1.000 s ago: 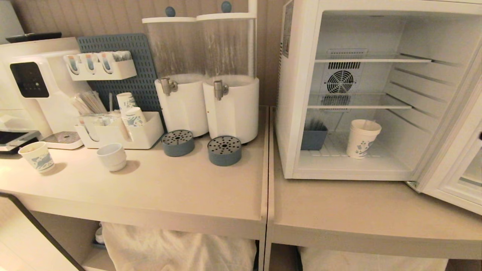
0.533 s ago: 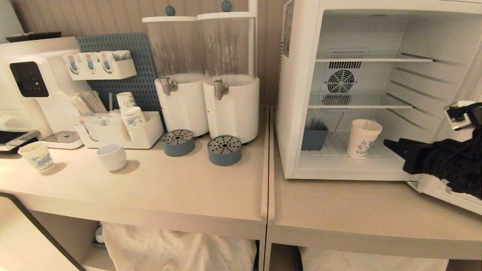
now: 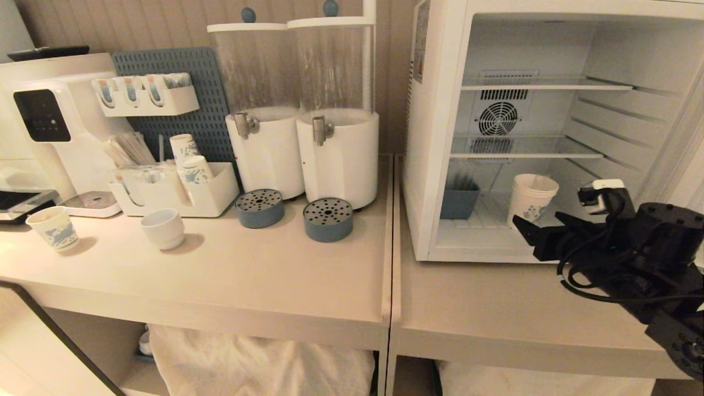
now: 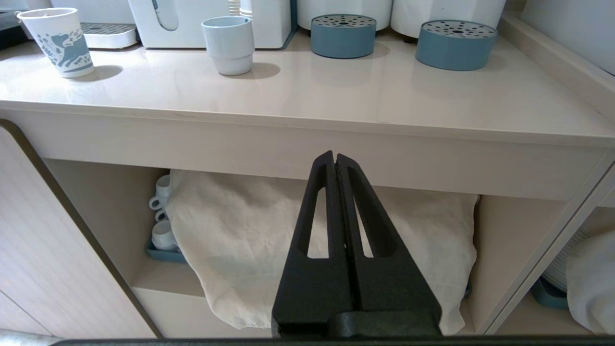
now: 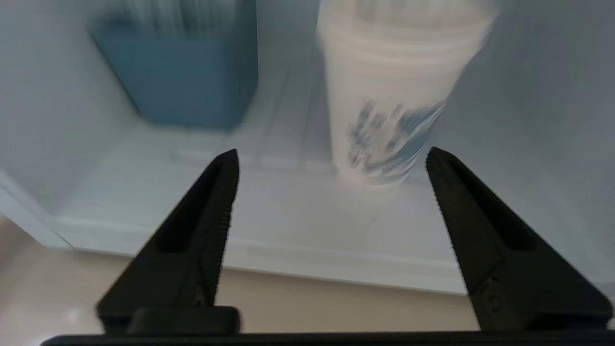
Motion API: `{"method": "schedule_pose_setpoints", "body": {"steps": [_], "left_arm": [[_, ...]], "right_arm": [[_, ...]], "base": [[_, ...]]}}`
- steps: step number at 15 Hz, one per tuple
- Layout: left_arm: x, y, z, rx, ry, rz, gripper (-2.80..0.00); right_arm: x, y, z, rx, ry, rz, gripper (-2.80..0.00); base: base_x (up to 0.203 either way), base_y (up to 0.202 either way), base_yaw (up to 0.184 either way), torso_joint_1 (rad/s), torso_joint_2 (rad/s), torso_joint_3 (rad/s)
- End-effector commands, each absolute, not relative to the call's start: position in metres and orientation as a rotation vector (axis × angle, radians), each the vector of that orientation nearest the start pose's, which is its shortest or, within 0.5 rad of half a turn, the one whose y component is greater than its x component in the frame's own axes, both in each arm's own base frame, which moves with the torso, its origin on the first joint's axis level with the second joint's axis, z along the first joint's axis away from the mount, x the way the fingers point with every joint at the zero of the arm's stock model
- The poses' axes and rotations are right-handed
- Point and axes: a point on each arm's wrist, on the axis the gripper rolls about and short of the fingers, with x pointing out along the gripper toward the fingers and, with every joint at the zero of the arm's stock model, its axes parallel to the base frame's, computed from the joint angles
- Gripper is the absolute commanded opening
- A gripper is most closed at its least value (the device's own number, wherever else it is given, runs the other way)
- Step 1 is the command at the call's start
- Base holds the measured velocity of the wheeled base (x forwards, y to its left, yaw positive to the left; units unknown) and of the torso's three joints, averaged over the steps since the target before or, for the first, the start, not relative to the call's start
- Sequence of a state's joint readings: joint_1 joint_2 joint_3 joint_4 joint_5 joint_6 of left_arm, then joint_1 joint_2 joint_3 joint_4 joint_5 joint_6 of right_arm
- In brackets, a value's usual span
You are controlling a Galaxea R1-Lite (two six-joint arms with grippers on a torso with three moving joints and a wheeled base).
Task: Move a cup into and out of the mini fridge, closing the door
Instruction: Take the paper cup out of the freezer
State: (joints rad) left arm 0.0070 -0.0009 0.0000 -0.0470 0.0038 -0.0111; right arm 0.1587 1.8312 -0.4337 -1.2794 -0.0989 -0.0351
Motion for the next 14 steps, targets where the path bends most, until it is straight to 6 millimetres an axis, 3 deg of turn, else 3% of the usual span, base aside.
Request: {"method": "schedule_pose_setpoints", "body": {"steps": [1, 9, 14], "left_arm": [[-0.021, 0.000, 0.075, -0.014, -0.029, 0.011, -2.80], [-0.021, 0.000, 0.075, -0.017, -0.029, 0.012, -2.80], [-0.021, 0.000, 0.075, -0.018, -0.029, 0.012, -2.80]], "right_arm": [[0.293, 0.045, 0.103, -0.057, 0.157, 0.064, 0.00], [0.327, 0.035, 0.092, -0.053, 0.154, 0.018, 0.00], [0.336, 0.034, 0.095, -0.054, 0.151, 0.012, 0.00]], "base": [[0.000, 0.000, 0.000, 0.000, 0.00, 0.000], [0.000, 0.000, 0.000, 0.000, 0.00, 0.000], [0.000, 0.000, 0.000, 0.000, 0.00, 0.000]]}}
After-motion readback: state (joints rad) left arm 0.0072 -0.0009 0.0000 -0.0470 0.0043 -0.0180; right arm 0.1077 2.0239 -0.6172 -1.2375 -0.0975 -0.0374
